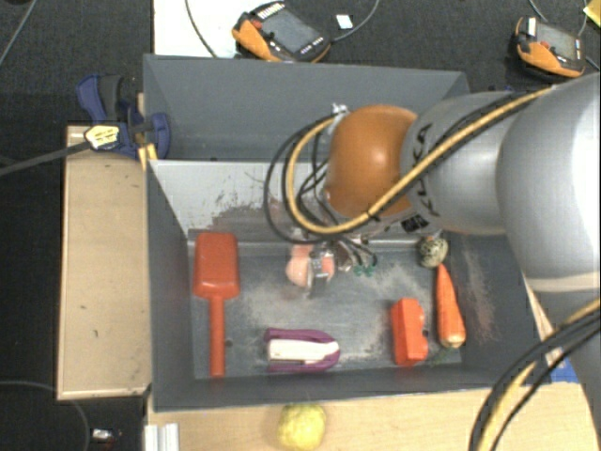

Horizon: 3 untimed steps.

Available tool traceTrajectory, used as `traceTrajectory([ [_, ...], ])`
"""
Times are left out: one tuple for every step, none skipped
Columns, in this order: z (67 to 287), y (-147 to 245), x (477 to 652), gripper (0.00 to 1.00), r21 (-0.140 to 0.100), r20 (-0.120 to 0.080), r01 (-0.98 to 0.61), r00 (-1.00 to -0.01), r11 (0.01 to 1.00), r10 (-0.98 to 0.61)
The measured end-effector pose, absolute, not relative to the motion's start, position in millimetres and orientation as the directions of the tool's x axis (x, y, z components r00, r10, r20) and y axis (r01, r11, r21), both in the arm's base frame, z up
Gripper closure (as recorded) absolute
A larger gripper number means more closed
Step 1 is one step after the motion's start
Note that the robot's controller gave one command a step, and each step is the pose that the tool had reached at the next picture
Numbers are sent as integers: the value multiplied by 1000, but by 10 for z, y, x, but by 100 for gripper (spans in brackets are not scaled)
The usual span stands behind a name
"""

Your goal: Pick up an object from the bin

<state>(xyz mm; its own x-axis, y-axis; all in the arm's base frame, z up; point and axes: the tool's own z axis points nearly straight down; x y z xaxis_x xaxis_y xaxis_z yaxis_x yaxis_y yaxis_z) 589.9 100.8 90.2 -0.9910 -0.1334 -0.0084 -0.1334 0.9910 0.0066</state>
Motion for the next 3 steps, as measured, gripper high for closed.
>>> traceTrajectory([
  [1252,1012,5930,100,7,-19,-133,-991,991,-133],
  [1416,1012,5930,100,7,-20,-133,-991,991,-133],
  [1531,1014,5938,100,7,-26,-132,-991,991,-132],
])
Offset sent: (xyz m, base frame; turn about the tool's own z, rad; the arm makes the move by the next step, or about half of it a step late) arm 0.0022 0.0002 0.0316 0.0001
